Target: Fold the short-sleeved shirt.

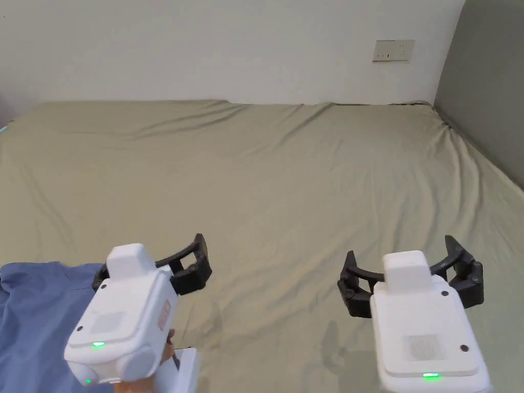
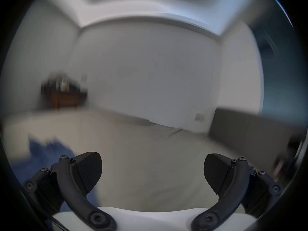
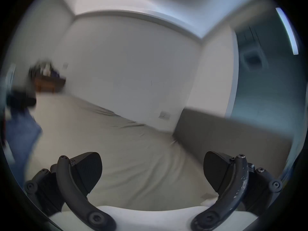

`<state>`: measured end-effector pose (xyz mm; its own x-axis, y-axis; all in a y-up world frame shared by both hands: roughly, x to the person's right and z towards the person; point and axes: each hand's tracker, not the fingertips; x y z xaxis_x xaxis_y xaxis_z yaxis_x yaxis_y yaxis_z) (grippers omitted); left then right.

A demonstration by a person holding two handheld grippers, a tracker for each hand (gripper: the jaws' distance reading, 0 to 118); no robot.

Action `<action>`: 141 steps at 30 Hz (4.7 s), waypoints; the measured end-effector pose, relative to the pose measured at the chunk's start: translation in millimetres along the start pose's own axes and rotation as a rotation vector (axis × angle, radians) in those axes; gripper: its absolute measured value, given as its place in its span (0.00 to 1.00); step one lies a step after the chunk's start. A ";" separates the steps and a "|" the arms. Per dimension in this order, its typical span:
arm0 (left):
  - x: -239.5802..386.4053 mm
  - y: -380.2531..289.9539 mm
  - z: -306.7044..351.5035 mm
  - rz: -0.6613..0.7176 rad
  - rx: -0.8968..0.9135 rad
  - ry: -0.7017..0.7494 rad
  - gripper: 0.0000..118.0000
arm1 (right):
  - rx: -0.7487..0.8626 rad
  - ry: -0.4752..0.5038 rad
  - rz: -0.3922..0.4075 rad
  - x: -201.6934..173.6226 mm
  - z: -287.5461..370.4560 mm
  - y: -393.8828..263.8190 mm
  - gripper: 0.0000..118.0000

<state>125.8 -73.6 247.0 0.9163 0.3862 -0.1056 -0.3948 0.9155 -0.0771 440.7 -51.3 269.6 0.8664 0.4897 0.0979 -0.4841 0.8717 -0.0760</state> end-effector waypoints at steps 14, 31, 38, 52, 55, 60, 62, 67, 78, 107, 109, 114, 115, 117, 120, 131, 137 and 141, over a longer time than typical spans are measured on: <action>21.4 26.9 13.4 -0.063 0.070 0.045 1.00 | 0.019 -0.003 -0.056 5.5 8.3 15.1 1.00; 43.7 -18.5 15.5 -0.599 0.149 0.081 1.00 | -0.094 0.152 -0.401 19.7 4.4 4.5 1.00; 40.1 -14.8 16.8 -0.584 0.152 0.085 1.00 | -0.097 0.154 -0.409 21.6 5.4 4.3 1.00; 40.0 -12.9 18.0 -0.574 0.164 0.087 1.00 | -0.082 0.151 -0.398 24.8 6.1 7.1 1.00; 40.0 -13.3 18.0 -0.579 0.164 0.088 1.00 | -0.079 0.155 -0.399 25.0 6.2 7.7 1.00; 40.1 -12.6 19.4 -0.580 0.164 0.084 1.00 | -0.073 0.155 -0.395 25.1 6.9 8.4 1.00; 40.0 -12.1 19.2 -0.578 0.167 0.084 1.00 | -0.073 0.154 -0.395 25.3 7.0 8.5 1.00; 40.8 -11.2 20.3 -0.575 0.163 0.081 0.98 | -0.070 0.154 -0.396 26.1 7.1 8.8 1.00; 42.0 -7.1 22.9 -0.507 0.118 0.053 0.00 | -0.092 0.140 -0.374 24.7 6.4 12.8 0.02; -178.8 79.5 157.1 -0.478 0.144 0.673 0.00 | 0.055 0.732 -0.385 -188.2 17.1 118.0 0.01; -188.4 81.2 165.4 -0.473 0.134 0.697 0.00 | 0.057 0.765 -0.378 -198.7 20.2 123.2 0.01; -203.5 79.6 163.1 -0.431 0.060 0.700 0.00 | 0.064 0.791 -0.360 -205.6 24.8 125.5 0.01; -204.8 79.1 159.1 -0.411 0.025 0.684 0.00 | 0.064 0.790 -0.357 -204.4 23.9 124.5 0.01; -208.6 80.3 148.0 -0.355 -0.025 0.646 0.00 | 0.059 0.786 -0.350 -200.2 22.3 121.5 0.01; -209.3 79.5 131.4 -0.254 -0.085 0.565 0.09 | 0.054 0.761 -0.336 -191.8 17.0 116.3 0.01; -211.0 25.4 13.3 -0.110 -0.559 0.495 0.98 | -0.004 0.651 -0.337 -152.4 -9.2 92.1 0.01; -234.3 -34.2 -36.6 -0.089 -0.753 0.542 0.73 | -0.037 0.600 -0.321 -132.9 -20.6 75.1 0.01; -233.1 -50.9 -31.4 -0.151 -0.723 0.545 0.67 | -0.059 0.571 -0.315 -121.7 -26.2 65.1 0.01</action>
<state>-69.9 -213.8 244.4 0.8755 -0.0064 -0.4831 -0.3877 0.5874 -0.7104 307.0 -54.7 226.7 0.9022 0.1104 -0.4169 -0.2036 0.9612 -0.1861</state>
